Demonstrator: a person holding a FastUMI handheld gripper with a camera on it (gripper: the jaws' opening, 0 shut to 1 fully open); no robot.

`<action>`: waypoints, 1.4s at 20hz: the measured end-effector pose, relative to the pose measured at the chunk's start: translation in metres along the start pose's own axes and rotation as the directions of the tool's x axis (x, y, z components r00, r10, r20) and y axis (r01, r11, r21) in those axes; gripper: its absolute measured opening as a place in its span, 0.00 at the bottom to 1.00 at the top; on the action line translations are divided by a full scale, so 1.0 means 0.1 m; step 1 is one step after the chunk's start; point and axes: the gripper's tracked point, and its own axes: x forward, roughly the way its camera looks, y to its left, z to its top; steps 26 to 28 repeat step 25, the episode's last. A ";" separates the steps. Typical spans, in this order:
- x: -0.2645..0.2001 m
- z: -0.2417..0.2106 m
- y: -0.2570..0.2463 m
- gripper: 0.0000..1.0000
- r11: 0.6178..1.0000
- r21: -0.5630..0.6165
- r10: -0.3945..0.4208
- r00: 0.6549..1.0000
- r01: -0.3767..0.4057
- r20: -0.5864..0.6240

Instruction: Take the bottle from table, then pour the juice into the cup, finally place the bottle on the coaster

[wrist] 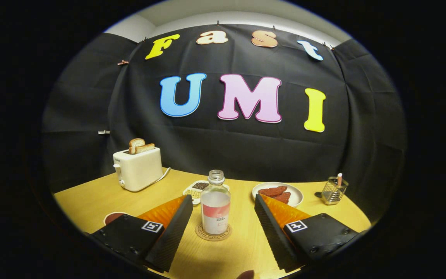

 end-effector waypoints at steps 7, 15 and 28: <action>-0.42 0.51 -0.22 0.98 0.997 -0.029 -0.068 0.997 0.069 0.032; -0.77 1.08 -0.23 0.97 0.995 -0.037 -0.093 0.993 0.096 0.077; -1.07 1.24 -0.49 0.97 0.986 -0.022 -0.164 0.982 0.166 0.097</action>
